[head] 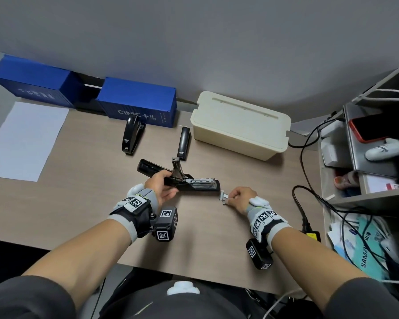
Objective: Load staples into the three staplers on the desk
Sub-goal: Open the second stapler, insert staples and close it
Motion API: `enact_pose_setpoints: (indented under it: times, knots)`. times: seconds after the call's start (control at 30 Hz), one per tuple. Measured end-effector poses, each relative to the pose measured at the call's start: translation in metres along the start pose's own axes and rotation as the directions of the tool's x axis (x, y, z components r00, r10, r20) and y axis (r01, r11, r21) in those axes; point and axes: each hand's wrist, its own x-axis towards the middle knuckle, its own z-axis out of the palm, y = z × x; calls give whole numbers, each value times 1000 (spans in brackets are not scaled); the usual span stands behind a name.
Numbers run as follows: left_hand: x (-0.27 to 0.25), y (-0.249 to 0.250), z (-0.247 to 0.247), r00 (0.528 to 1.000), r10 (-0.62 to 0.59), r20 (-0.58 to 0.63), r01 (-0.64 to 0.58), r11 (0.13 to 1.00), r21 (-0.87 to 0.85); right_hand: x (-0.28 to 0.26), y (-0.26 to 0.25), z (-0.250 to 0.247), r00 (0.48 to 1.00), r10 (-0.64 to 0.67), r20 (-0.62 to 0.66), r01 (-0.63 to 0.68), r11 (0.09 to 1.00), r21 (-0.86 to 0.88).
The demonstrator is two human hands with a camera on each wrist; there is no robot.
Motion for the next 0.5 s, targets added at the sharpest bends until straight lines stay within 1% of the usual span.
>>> enact_pose_setpoints:
  times: [0.07,0.1,0.23,0.33,0.5]
  knots:
    - [-1,0,2,1000,-6,13,6,1000,1,-2,2,2,999,-5,39,6,1000,-6]
    - [-2,-1,3,1000,-9,24,9,1000,5,-3,2,1,999,-8,38,8,1000,-4]
    - [-5,-2,4,998,-4,55,4,1000,10,-4,4,-3,999,14,-49,-11,998,58]
    - [-3,-5,0,999,-8,52,7,1000,17,-1,1,-1,998,25,-65,-21,997,68]
    - [-1,-7,-7,998,-10,57,9,1000,18,3,-3,11,996,-27,-82,23,999,-45]
